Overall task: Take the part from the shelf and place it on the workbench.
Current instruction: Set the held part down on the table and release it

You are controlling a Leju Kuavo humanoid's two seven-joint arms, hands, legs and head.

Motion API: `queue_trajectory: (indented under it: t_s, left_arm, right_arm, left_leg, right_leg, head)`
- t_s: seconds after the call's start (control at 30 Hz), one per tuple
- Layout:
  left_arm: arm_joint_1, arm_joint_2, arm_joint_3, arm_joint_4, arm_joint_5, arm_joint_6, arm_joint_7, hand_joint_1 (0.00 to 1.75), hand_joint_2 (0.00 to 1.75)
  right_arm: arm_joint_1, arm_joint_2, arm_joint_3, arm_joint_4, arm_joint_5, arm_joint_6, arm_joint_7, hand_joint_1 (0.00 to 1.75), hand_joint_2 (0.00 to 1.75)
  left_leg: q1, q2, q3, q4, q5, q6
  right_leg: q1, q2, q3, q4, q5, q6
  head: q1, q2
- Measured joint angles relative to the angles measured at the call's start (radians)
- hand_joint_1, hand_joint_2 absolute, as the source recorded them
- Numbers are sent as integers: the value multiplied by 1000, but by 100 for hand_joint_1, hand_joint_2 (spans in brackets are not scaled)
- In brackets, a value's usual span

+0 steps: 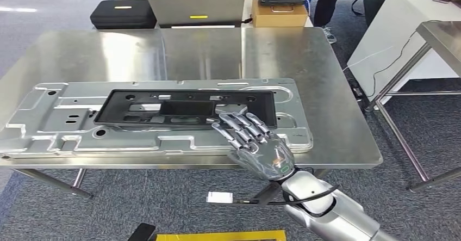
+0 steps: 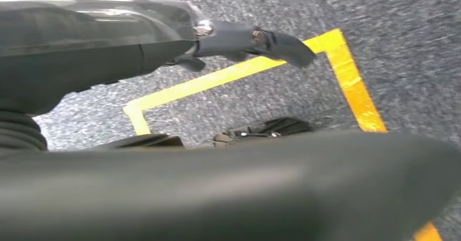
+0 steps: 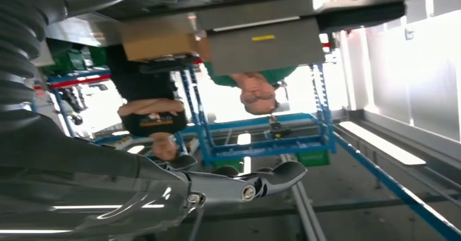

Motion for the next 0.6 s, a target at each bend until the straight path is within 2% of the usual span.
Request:
queue_trajectory:
  t_s: [0.07,0.1,0.13,0.17,0.23,0.27,0.3,0.33,0.4,0.43,0.47,0.57,0.6]
  left_arm:
    - [2,0,3,0,1,0,1,0,0]
    - [2,0,4,0,1,-1,1,0,0]
    - [2,1,5,0,1,-1,1,0,0]
    - [2,1,6,0,1,-2,1,0,0]
    - [3,1,6,0,1,-2,2,0,0]
    - [4,1,7,0,1,-2,2,0,0]
    - [5,1,7,0,1,-2,3,0,0]
    - [5,1,7,0,1,-2,3,0,0]
    - [4,1,7,0,1,-2,3,0,0]
    - [3,2,7,0,1,-2,3,0,0]
    - [2,3,7,0,0,-2,3,0,0]
    - [2,4,7,0,0,-2,4,0,0]
    - [1,5,7,0,0,-2,4,0,0]
  right_arm:
    - [13,-2,-8,-5,1,-7,-1,0,175]
    - [16,-2,-10,-7,1,-11,-1,0,175]
    - [19,-2,-12,-10,1,-14,-2,0,175]
    - [23,-3,-14,-13,2,-17,-2,0,175]
    - [32,-4,-18,-17,2,-21,-3,0,175]
    - [36,-4,-20,-17,2,-23,-3,0,175]
    - [41,-4,-22,-17,2,-25,-3,0,175]
    - [44,-5,-24,-17,3,-26,-3,0,175]
    - [47,-5,-28,-20,3,-27,-4,0,175]
    - [48,-5,-31,-22,3,-29,-4,0,175]
    - [49,-5,-33,-24,2,-31,-5,0,175]
    - [57,-6,-40,-29,1,-36,-11,0,175]
    - [60,-7,-42,-32,1,-37,-12,0,175]
  left_leg:
    - [1,0,3,0,0,-8]
    - [2,1,1,7,-9,-12]
    - [3,1,-7,32,-32,-17]
    - [4,2,-23,77,-65,-21]
    - [4,2,-68,202,-136,-26]
    - [4,2,-84,248,-154,-26]
    - [4,2,-84,261,-153,-24]
    - [3,2,-65,235,-133,-19]
    - [-3,1,8,105,-71,-3]
    - [-7,1,38,45,-47,5]
    - [-11,1,56,9,-35,10]
    - [-16,1,56,-12,-27,16]
    - [-14,3,53,-17,-21,20]
  right_leg:
    - [0,0,0,0,3,-15]
    - [-1,-1,0,0,5,-20]
    - [-3,-4,0,0,7,-23]
    - [-4,-7,-2,-1,8,-26]
    - [-2,-13,-5,-1,10,-30]
    - [0,-15,-8,-1,11,-32]
    - [2,-16,-9,0,13,-34]
    - [3,-17,-11,0,14,-36]
    - [5,-17,-11,-1,17,-38]
    - [6,-16,-13,0,20,-36]
    - [6,-16,-15,0,23,-32]
    - [3,-15,-22,-1,34,-11]
    - [3,-14,-24,2,28,-6]
  head:
    - [-1,0]
    - [-1,0]
    - [-1,0]
    - [-1,0]
    - [-1,0]
    - [-1,0]
    - [-1,0]
    - [-1,0]
    - [-1,0]
    - [-1,0]
    - [-1,0]
    - [-1,0]
    - [-1,0]
